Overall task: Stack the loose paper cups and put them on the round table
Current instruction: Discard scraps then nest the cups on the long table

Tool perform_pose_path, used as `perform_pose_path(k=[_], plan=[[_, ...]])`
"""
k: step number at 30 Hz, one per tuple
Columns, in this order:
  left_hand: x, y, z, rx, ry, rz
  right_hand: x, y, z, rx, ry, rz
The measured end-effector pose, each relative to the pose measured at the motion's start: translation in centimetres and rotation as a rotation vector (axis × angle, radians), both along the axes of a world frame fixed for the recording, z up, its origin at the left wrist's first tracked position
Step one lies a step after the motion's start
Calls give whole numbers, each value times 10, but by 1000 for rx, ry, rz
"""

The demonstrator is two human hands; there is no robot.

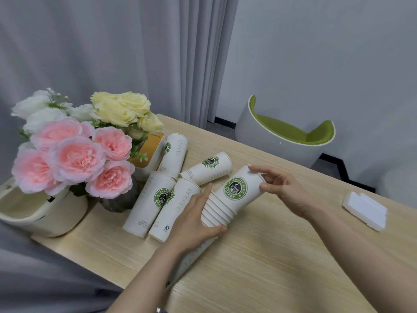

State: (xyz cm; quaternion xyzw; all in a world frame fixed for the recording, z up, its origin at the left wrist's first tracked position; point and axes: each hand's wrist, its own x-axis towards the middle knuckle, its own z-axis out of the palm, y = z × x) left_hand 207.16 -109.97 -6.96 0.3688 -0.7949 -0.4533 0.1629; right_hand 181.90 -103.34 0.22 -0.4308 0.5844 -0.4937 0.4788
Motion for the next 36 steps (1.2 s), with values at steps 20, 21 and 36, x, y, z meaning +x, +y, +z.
perform_pose_path(k=[20, 21, 36], plan=[[-8, -6, 3, -90, -89, -5, 67, -9, -34, 69, -136, 41], [-9, -7, 3, -92, -94, -14, 67, -9, -33, 70, -136, 42], [-13, -12, 5, -86, -117, -2, 77, -11, -32, 68, -140, 77]])
